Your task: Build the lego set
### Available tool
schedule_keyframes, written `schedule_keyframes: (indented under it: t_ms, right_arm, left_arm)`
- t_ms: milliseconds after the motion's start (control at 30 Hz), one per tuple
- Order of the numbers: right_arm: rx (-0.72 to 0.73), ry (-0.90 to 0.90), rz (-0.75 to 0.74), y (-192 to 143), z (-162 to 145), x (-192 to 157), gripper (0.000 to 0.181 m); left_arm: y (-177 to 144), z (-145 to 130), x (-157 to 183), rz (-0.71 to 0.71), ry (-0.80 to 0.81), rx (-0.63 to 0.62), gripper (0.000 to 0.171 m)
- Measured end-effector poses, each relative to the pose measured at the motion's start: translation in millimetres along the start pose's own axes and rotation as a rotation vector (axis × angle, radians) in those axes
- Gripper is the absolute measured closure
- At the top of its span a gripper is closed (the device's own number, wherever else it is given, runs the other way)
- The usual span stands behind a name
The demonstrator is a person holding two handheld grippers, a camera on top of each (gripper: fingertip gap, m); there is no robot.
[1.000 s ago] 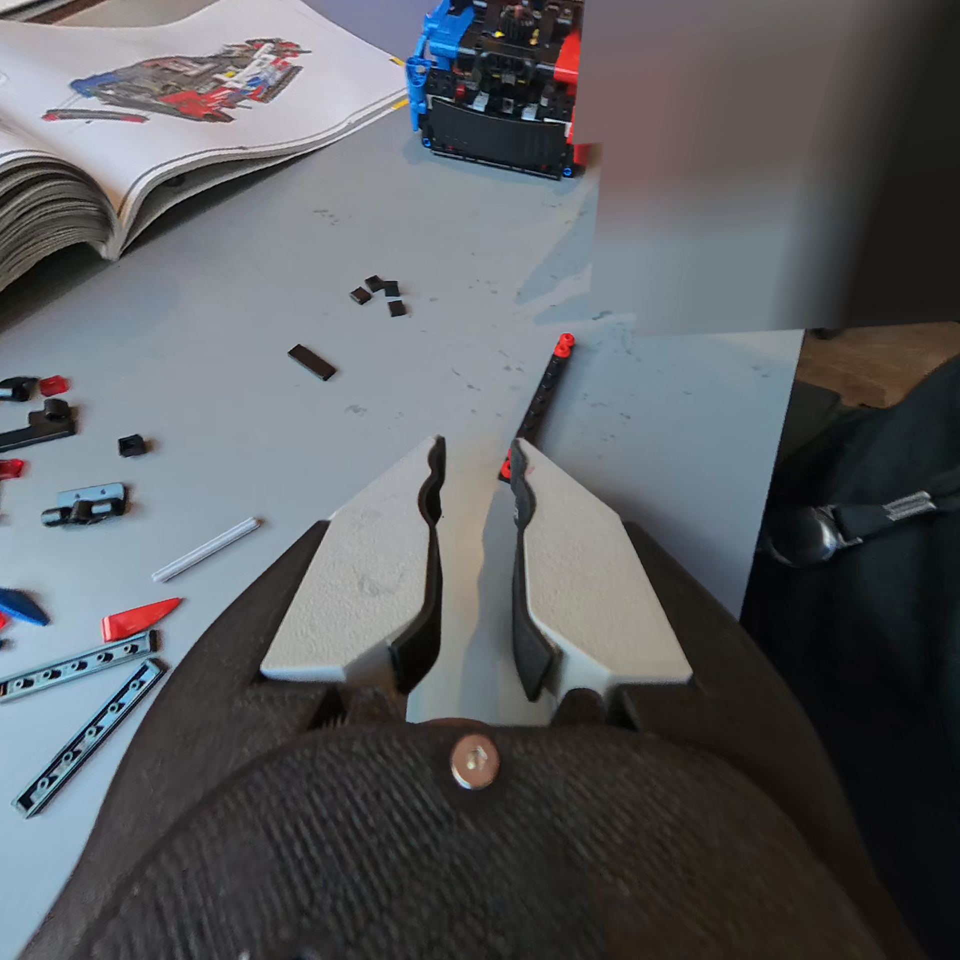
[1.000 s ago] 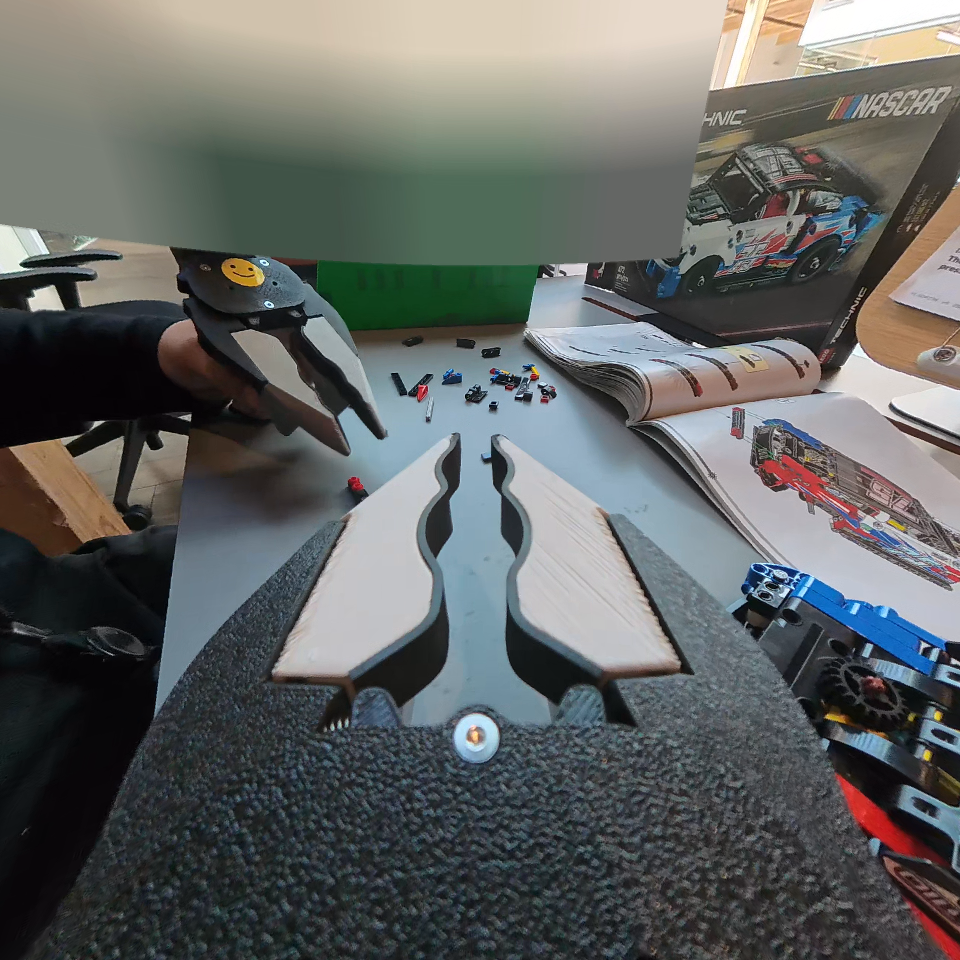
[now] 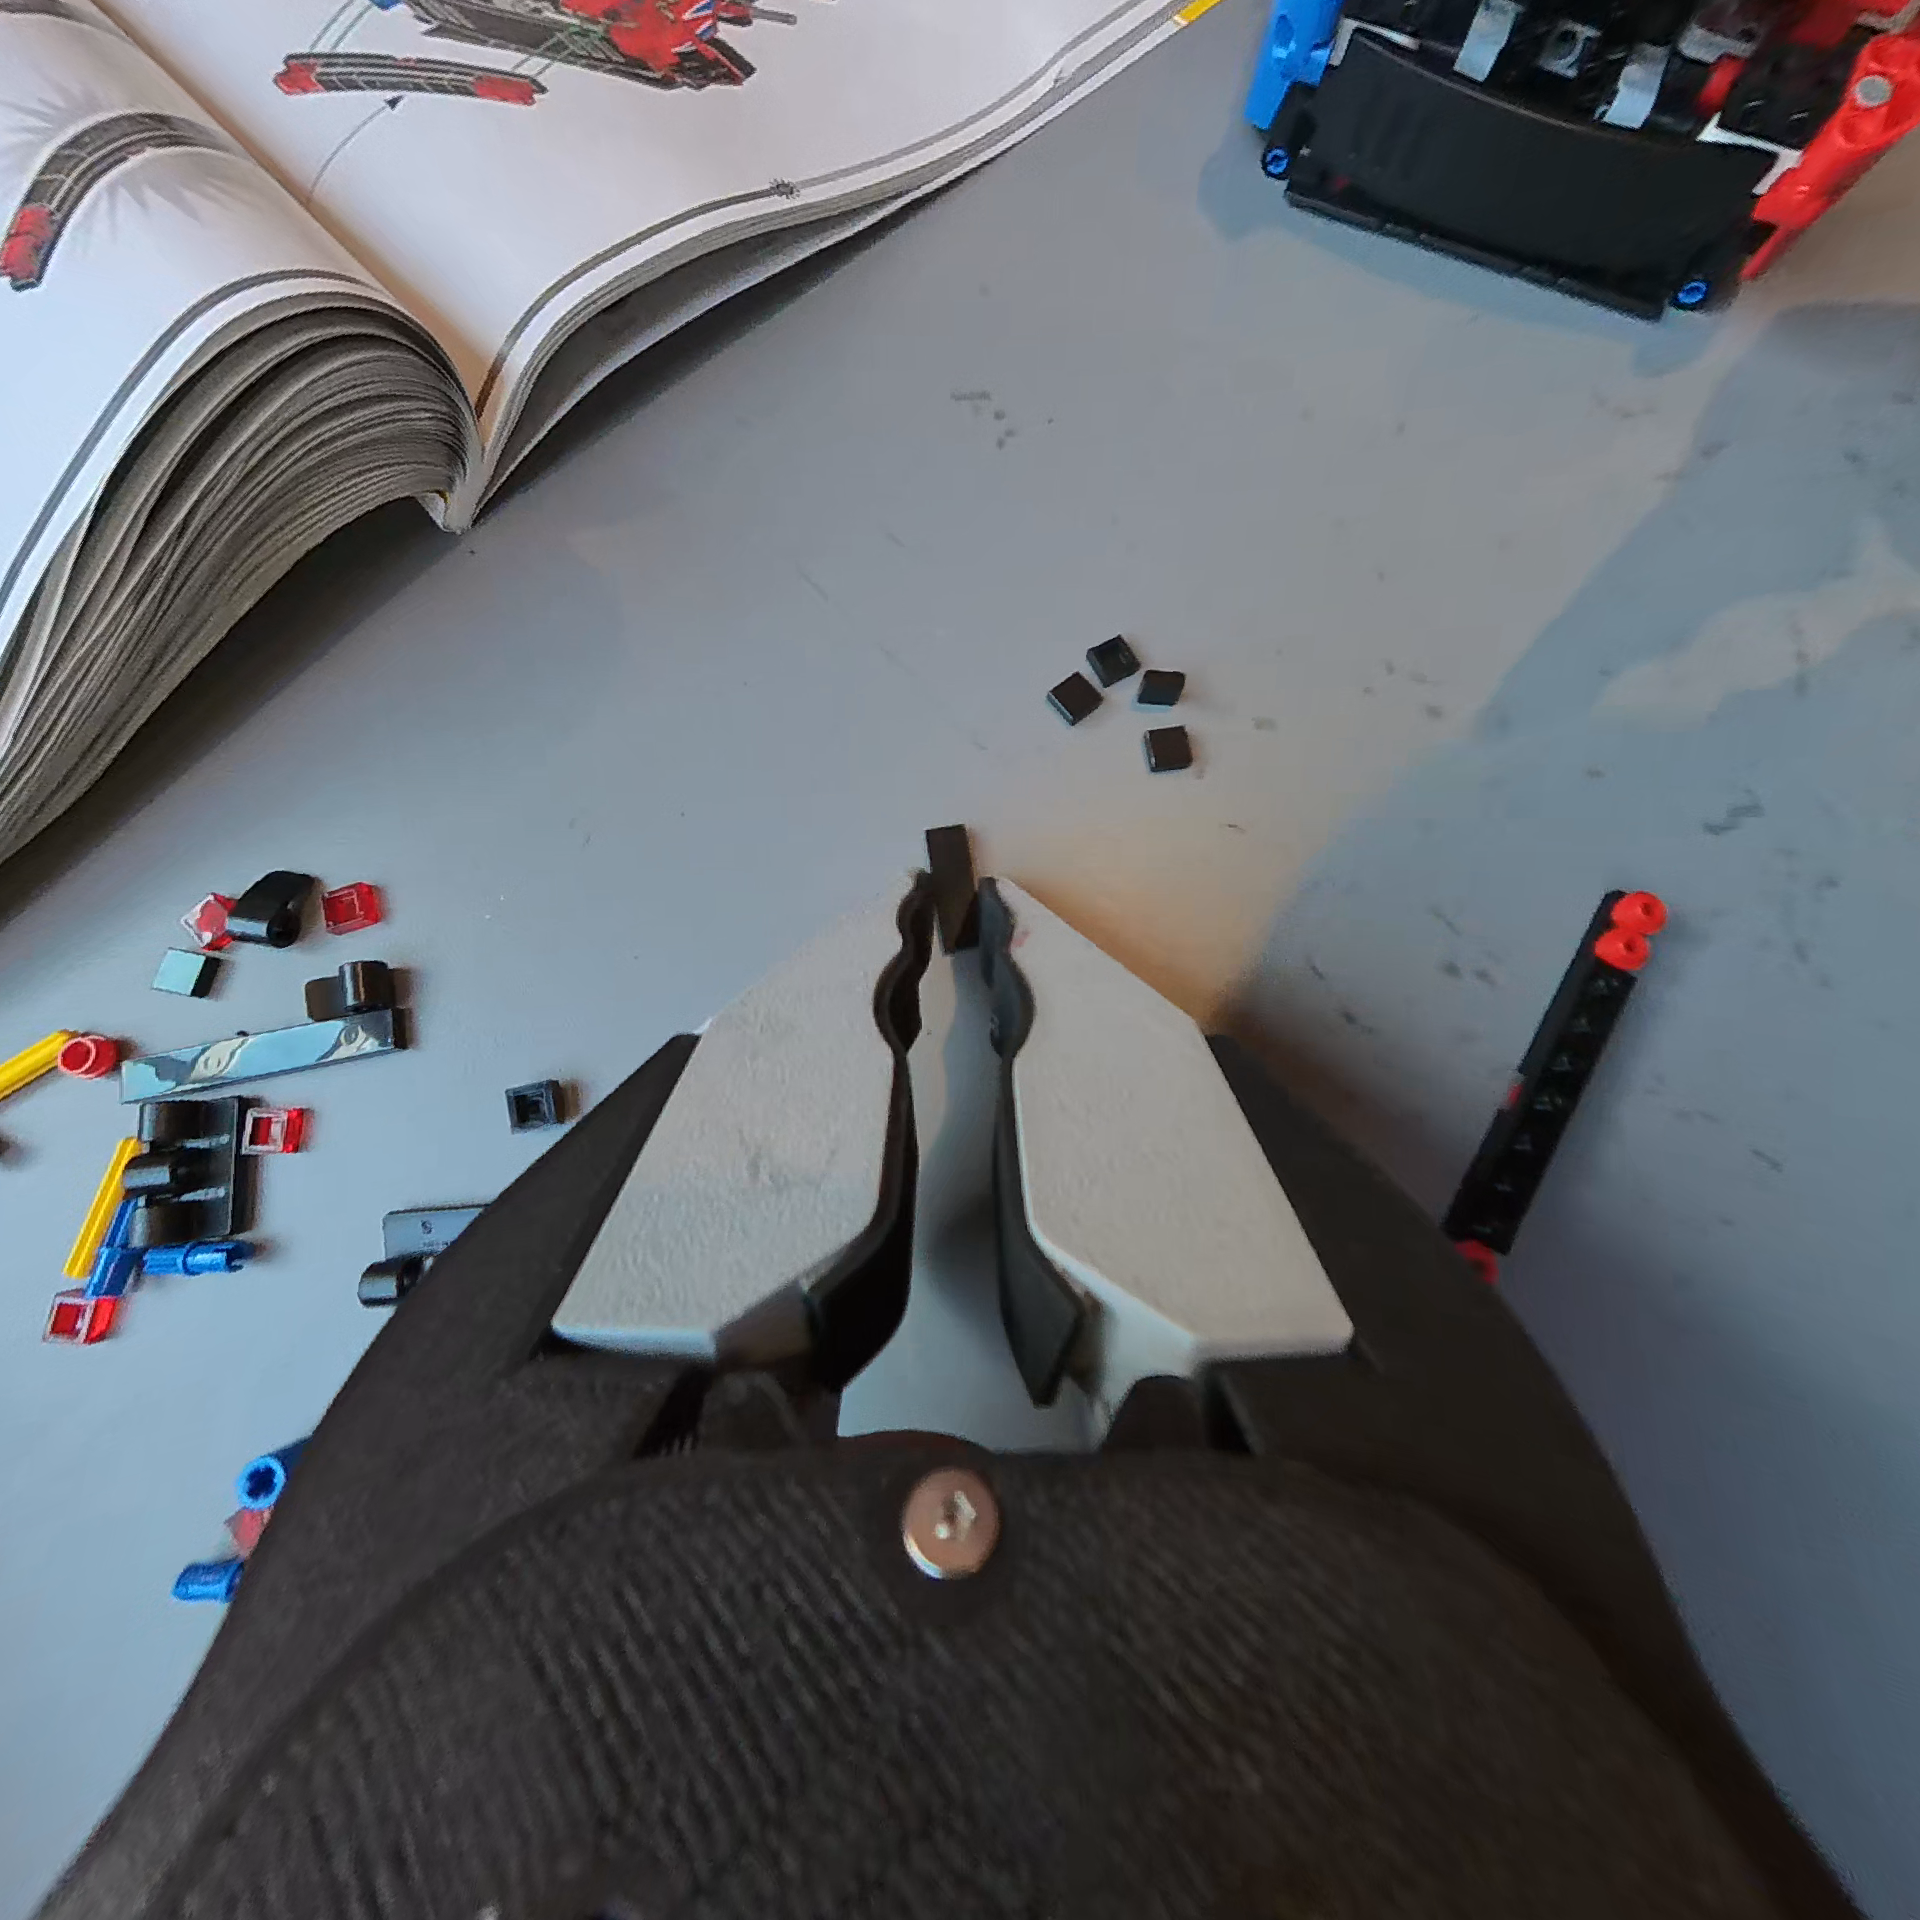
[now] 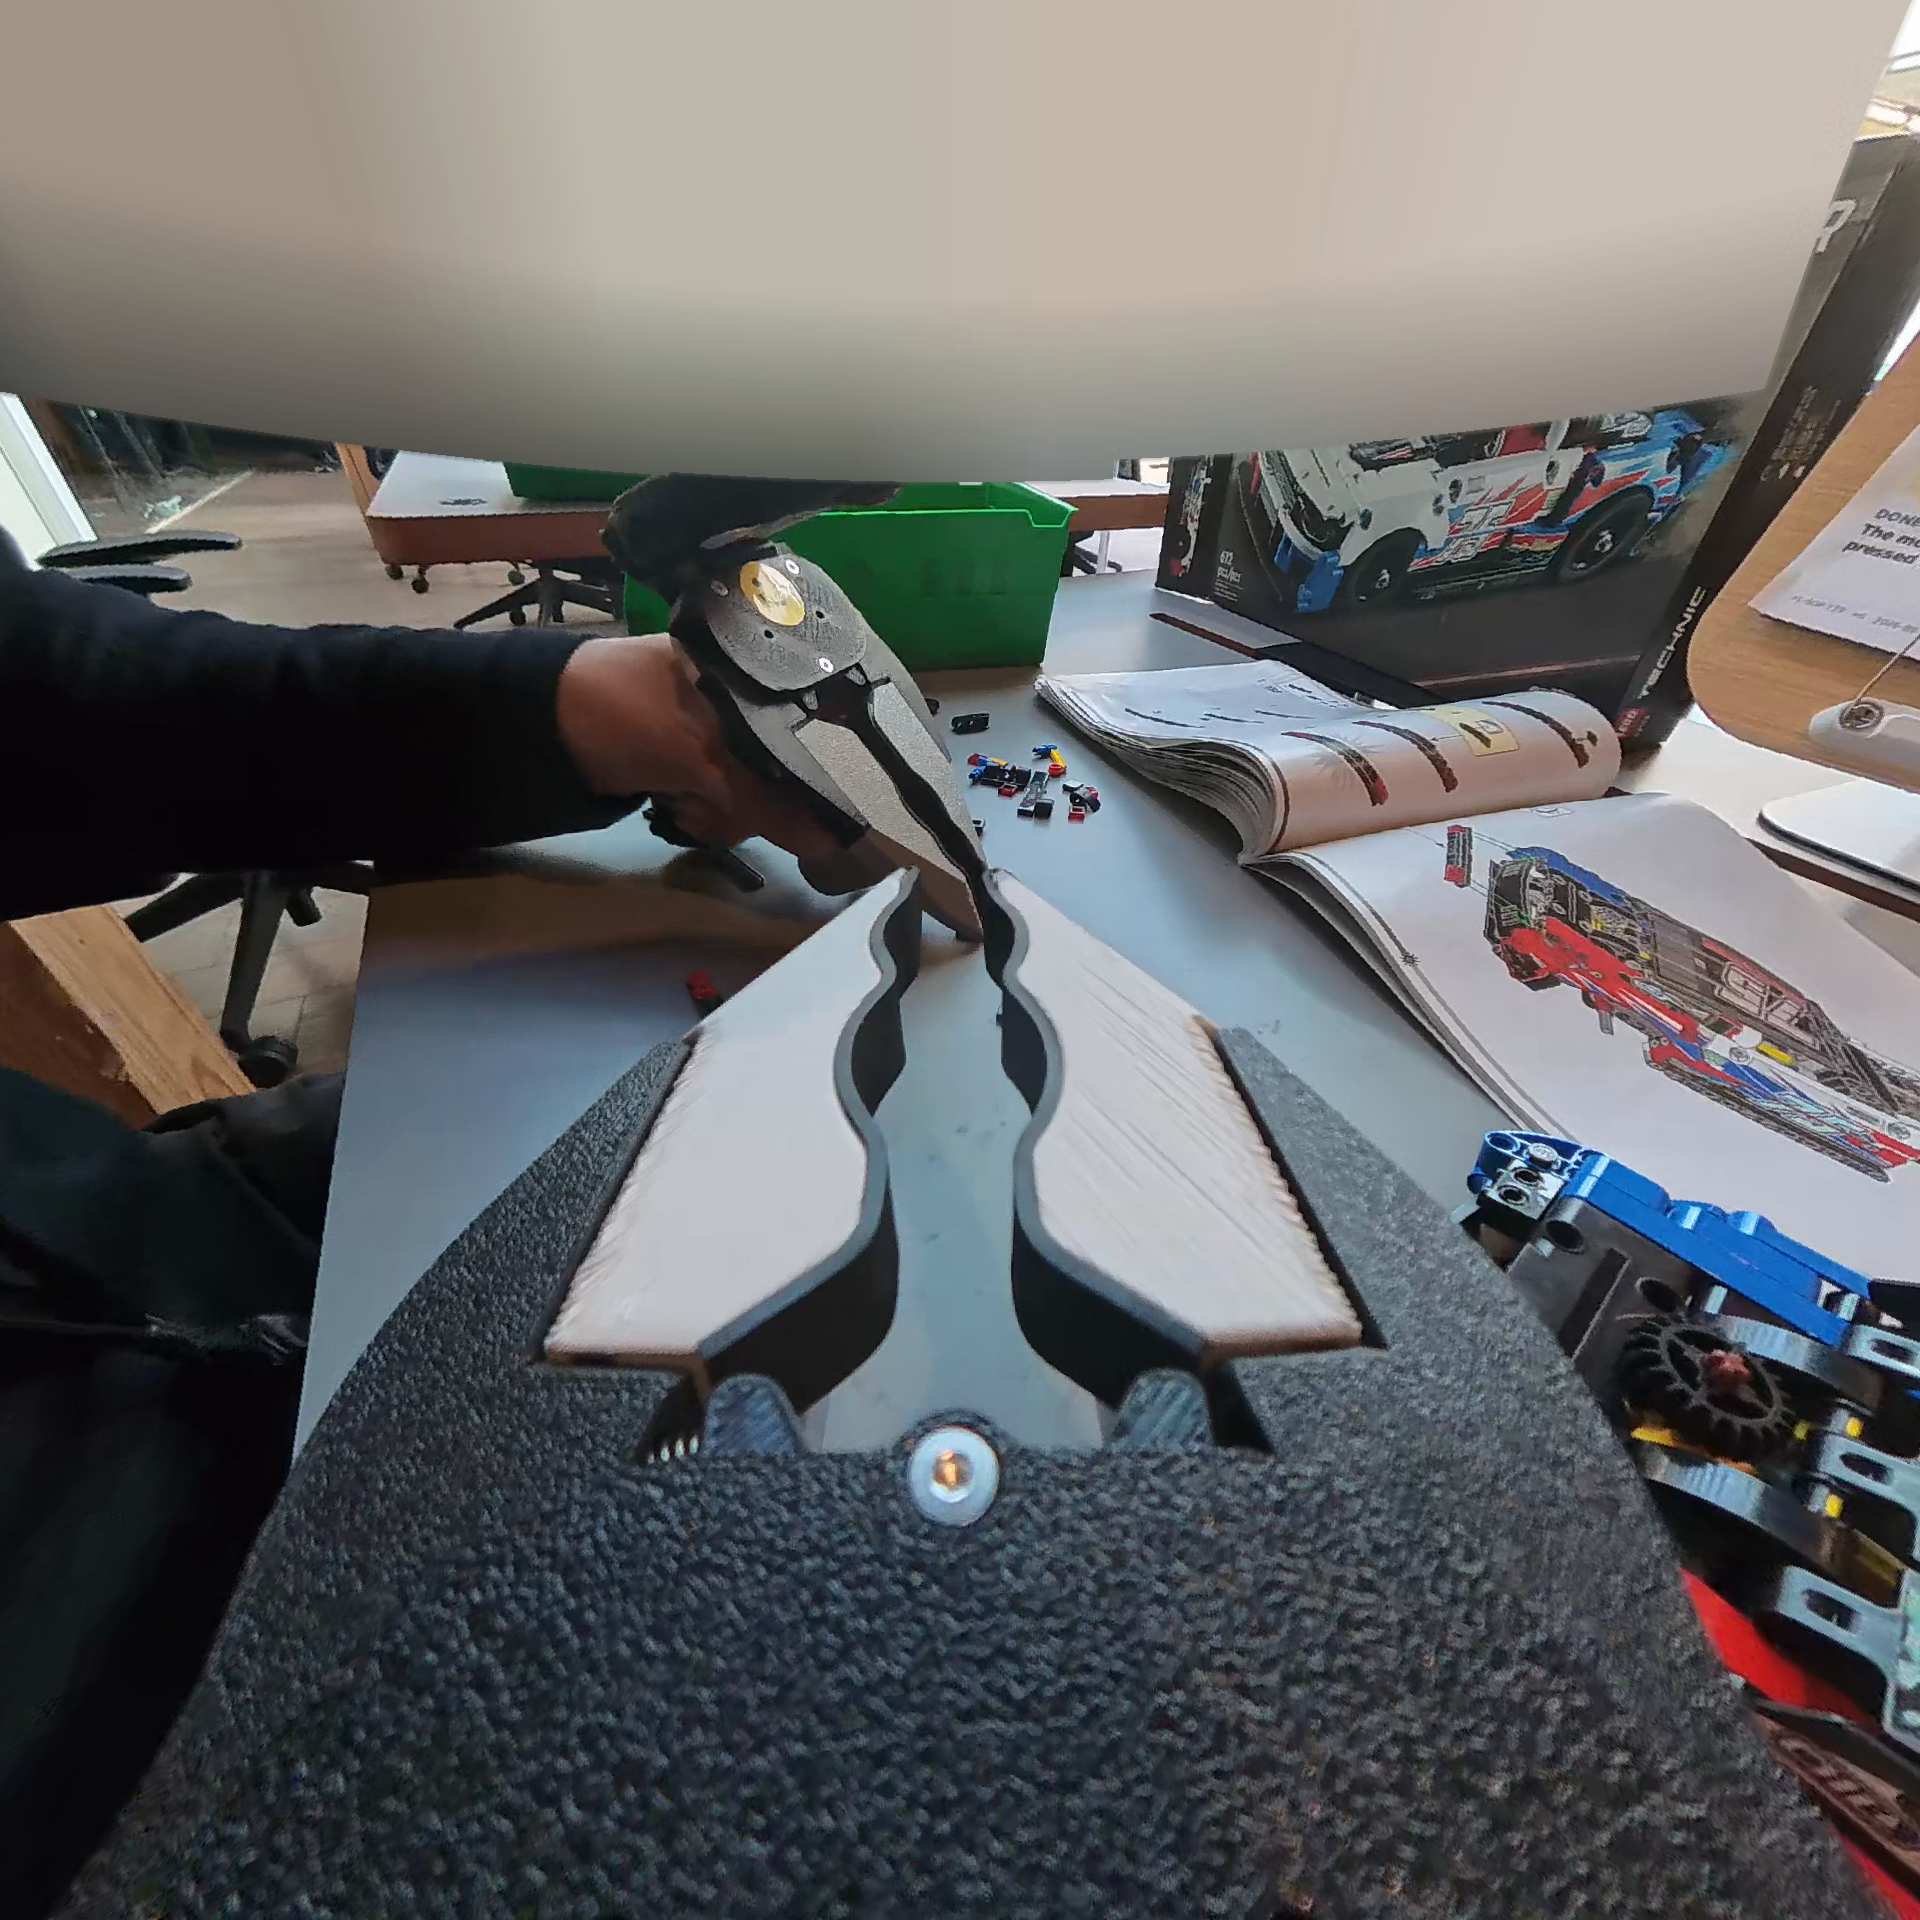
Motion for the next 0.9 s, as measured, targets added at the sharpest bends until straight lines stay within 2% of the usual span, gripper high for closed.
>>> schedule_keyframes:
  t_ms: [367,600,733,900]
  right_arm:
    - [0.009,-0.045,-0.020,0.8,0.4,1.1,0.172]
    - [-0.008,-0.071,-0.024,3.1,-0.5,-0.6,0.172]
    - [-0.078,-0.105,0.002,11.8,-4.3,-2.0,0.167]
    - [-0.215,-0.288,0.076,31.7,-14.0,-11.2,0.161]
  left_arm:
    - [-5.8,2.3,5.6,-0.020,0.156,-0.007,0.167]
    - [-13.0,8.7,18.4,-0.016,0.274,0.055,0.166]
    - [-27.2,17.9,36.2,-0.114,0.298,0.145,0.167]
    - [-41.3,19.6,51.4,-0.345,0.119,0.231,0.167]
Point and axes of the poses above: each gripper's, where its closed fingertips meet, y out along the fingers, z out of its top, x = y × z across the jaws, the point moved 8 cm from there along -y, back along the fingers, and after that the axes turned 4 degrees about x, right-handed, at the moved point
